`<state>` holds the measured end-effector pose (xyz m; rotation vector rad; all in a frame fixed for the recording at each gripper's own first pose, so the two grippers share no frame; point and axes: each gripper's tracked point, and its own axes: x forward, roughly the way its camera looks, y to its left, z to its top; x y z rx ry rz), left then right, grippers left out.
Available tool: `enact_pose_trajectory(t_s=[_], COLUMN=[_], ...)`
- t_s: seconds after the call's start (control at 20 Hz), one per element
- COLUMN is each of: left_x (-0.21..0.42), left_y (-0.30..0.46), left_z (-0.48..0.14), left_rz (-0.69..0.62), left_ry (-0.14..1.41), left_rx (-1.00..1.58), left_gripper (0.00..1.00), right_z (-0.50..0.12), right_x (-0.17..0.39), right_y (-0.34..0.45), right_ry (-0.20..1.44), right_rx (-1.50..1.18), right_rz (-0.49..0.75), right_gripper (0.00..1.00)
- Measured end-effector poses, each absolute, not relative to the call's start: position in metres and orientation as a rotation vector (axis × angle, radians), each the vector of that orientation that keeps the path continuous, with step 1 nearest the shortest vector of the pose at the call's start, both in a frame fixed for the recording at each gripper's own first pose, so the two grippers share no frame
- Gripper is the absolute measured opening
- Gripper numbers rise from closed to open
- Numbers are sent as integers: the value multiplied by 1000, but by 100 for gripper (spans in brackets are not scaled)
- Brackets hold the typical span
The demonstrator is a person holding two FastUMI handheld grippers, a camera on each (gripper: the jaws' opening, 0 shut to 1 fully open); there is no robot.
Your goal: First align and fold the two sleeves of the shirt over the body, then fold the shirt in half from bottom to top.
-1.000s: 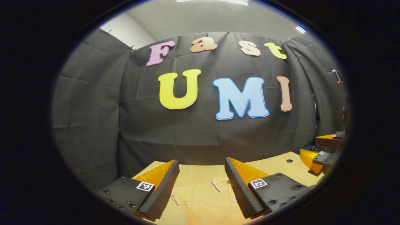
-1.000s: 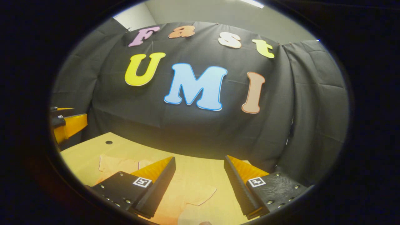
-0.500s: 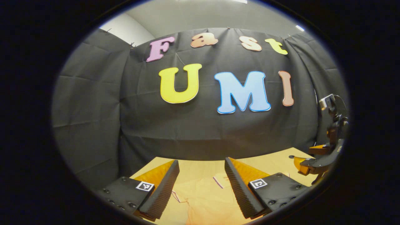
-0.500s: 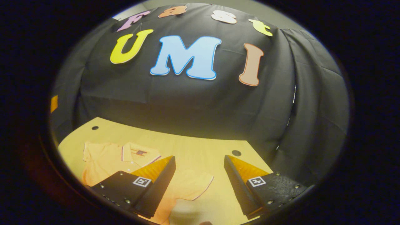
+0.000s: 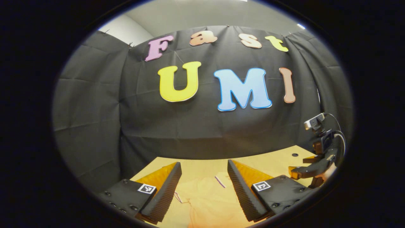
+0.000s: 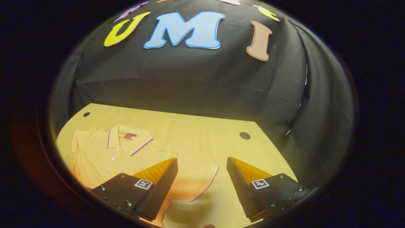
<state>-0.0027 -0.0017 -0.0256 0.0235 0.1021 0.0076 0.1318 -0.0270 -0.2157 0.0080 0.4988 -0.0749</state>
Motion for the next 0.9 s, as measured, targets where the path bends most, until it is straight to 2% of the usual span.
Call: enact_pose_trajectory(t_s=[0.4, 0.9], left_x=[-10, -18], left_y=[-6, 2], left_z=[-32, -36], left_rz=[-1, 47], left_ry=[133, 162], left_rx=[15, 12], left_gripper=[99, 99], right_z=[-279, -316], right_x=[156, 166], right_y=[-43, -48], right_ry=[641, 754], right_rx=[48, 217], right_rz=[-124, -134], right_gripper=[97, 97])
